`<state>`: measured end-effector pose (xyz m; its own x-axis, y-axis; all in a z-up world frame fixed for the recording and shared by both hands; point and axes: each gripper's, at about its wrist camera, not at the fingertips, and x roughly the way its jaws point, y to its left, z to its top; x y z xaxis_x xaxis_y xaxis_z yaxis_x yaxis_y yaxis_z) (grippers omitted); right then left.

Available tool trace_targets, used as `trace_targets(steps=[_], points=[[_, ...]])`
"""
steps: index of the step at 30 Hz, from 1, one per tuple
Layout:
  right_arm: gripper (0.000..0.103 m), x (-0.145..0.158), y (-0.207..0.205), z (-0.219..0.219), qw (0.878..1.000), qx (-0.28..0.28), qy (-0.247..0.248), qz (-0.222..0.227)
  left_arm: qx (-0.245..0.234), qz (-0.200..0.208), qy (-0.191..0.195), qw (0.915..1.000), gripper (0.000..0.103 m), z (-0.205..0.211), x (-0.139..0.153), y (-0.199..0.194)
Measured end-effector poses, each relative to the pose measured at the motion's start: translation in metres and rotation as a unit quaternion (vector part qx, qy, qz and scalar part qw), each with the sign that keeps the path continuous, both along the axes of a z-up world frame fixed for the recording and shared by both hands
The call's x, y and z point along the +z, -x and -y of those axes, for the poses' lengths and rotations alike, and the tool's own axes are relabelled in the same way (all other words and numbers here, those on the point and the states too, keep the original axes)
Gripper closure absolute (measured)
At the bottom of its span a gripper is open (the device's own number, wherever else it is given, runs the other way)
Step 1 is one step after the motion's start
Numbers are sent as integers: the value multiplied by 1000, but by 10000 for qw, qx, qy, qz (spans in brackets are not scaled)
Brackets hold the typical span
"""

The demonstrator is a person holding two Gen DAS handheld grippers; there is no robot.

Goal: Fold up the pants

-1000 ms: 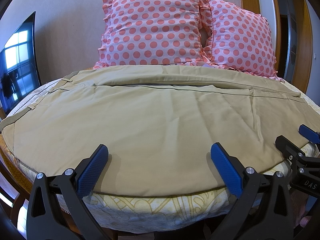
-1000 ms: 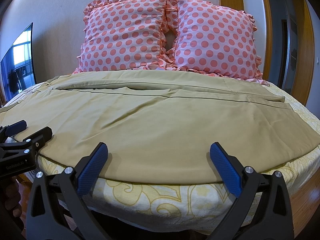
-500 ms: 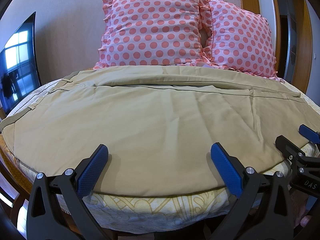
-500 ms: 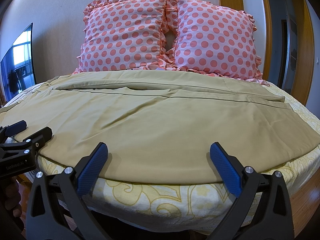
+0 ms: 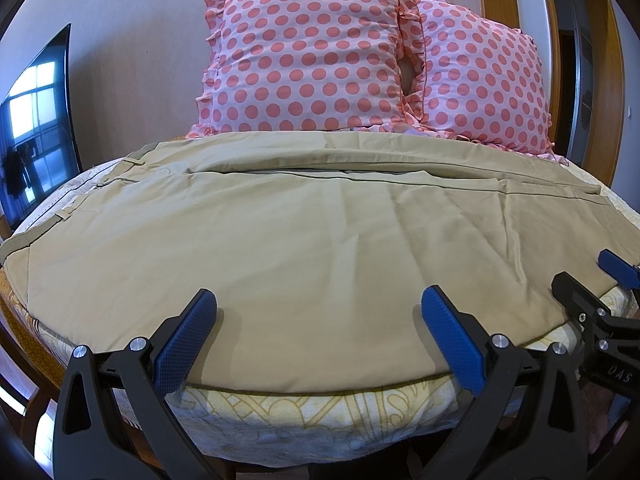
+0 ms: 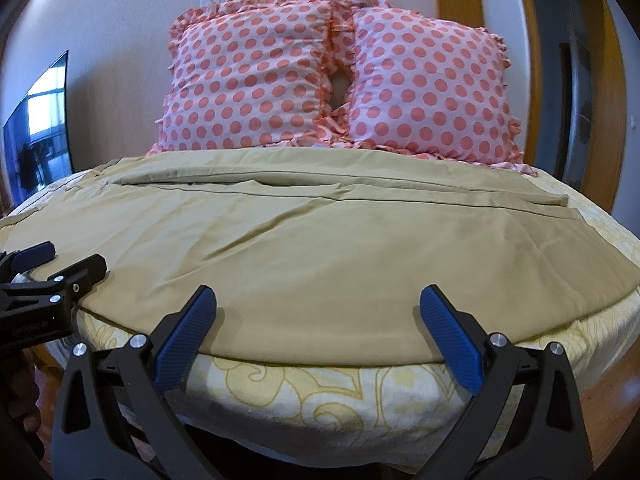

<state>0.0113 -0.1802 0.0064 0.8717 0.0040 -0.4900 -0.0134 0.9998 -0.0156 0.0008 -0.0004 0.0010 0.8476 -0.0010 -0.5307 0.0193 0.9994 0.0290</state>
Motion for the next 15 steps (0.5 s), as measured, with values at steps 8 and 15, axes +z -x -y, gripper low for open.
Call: trace_targets(steps=[8,15], points=[[2,81,-81,113,9914,-594,-1132,-293,169,179,246,9994,1,-9,46,-23],[24,90,-220,244,9541,-2305,-1619,-1015,368,296,225,9986,1,-13,75,-72]])
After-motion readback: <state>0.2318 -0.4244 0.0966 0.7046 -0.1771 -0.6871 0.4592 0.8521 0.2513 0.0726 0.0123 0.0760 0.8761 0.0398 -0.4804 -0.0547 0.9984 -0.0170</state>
